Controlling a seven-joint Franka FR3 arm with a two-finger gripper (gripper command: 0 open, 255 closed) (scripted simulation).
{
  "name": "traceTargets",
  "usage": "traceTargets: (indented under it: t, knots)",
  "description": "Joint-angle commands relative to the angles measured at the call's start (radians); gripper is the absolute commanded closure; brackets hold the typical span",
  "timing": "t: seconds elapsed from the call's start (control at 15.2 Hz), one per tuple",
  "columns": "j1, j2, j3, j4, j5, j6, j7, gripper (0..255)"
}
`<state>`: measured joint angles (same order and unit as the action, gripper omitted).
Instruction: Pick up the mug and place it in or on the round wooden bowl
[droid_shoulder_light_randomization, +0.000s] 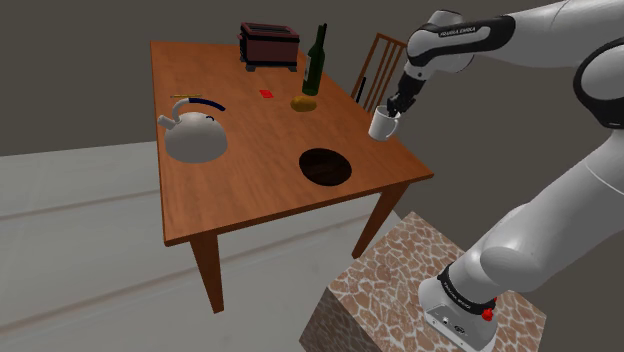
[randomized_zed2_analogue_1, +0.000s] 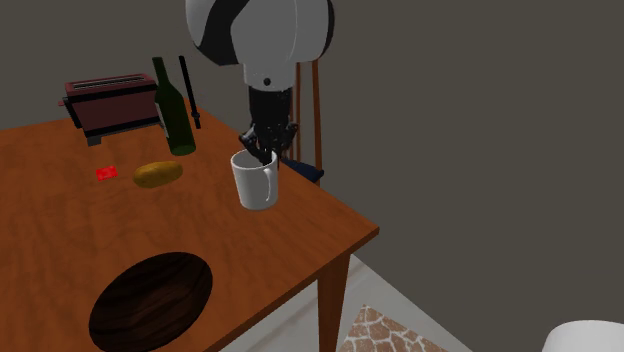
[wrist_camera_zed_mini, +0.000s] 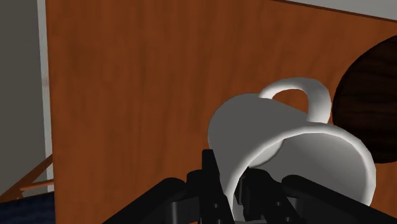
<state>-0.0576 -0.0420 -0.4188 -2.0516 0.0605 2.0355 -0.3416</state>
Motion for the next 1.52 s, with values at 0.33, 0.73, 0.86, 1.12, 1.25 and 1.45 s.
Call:
traceTargets:
  t: [0.33,0.73,0.86,1.12,1.25,1.45]
  knots:
    - [0.054,-0.086,0.071,-0.050,-0.034,-0.022,0.142,255]
    - [0.113,-0.146,0.163,-0.100,-0.044,-0.024,0.300,255]
    - [0.134,-0.157,0.194,-0.108,-0.043,-0.025,0.351,255]
    - [0.175,-0.167,0.256,-0.109,-0.037,-0.030,0.451,255]
    - [0.190,-0.166,0.279,-0.105,-0.034,-0.032,0.488,255]
    - [0.190,-0.157,0.278,-0.137,-0.032,0.008,0.485,255]
